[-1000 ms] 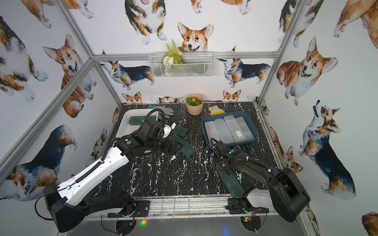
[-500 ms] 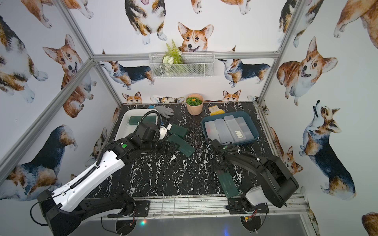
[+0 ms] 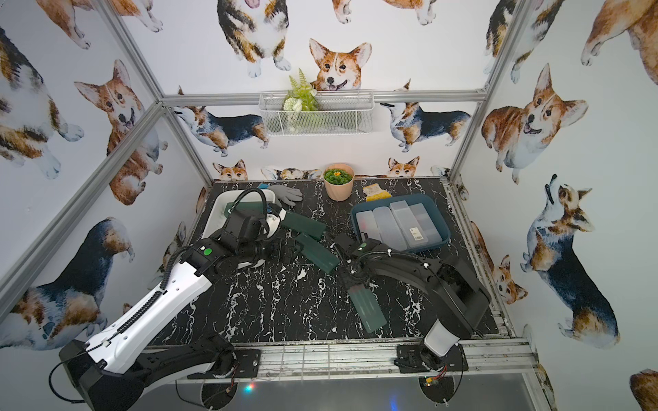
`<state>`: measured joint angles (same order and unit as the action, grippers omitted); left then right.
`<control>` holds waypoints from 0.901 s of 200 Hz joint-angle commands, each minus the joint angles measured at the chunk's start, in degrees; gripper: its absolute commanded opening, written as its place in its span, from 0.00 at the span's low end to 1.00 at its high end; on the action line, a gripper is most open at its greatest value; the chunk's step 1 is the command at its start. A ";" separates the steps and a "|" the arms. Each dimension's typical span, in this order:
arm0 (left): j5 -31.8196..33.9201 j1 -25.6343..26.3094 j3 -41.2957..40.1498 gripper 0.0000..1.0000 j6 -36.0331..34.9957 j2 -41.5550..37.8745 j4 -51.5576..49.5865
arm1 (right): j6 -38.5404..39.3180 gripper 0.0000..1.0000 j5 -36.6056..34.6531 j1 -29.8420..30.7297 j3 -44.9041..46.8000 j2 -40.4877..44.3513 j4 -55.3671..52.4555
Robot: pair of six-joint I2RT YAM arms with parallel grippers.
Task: Place the pencil cases by color into the storage box
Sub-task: Move the pencil case to the center of the board.
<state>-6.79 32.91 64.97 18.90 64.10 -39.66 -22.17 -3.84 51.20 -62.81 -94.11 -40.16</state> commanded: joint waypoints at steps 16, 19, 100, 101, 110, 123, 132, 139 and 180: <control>-2.85 -6.93 1.53 1.00 5.69 -1.67 -3.52 | 6.30 0.68 3.77 4.73 -12.42 -7.88 0.79; -2.27 -7.17 1.78 1.00 5.88 -1.67 -4.03 | 6.54 0.68 4.02 4.88 -13.09 -8.32 0.79; 8.75 -16.86 4.33 1.00 15.84 -0.35 -14.54 | 9.54 0.70 13.81 8.21 -39.06 -30.17 -2.03; 8.86 -16.97 4.31 1.00 15.92 -0.40 -14.64 | 9.65 0.70 13.91 8.19 -39.52 -30.74 -1.90; 9.88 -17.84 4.20 1.00 16.71 -0.87 -15.42 | 9.76 0.70 14.09 8.21 -40.42 -31.69 -1.78; 11.42 -18.86 4.25 1.00 17.75 -1.33 -16.66 | 9.99 0.71 14.44 8.19 -42.49 -33.50 -1.89; 11.99 -19.64 4.26 1.00 18.62 -1.58 -17.36 | 9.99 0.72 14.66 8.14 -43.76 -34.55 -2.03; 12.21 -20.33 4.29 1.00 19.38 -1.69 -17.83 | 10.04 0.72 14.80 8.13 -44.05 -34.90 -1.82; 13.88 -22.55 4.98 1.00 22.67 -1.69 -20.23 | 10.57 0.78 15.79 7.87 -45.10 -36.18 -0.99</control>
<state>4.43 11.46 69.01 37.80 62.41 -56.69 -13.32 10.57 59.24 -106.80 -129.64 -41.95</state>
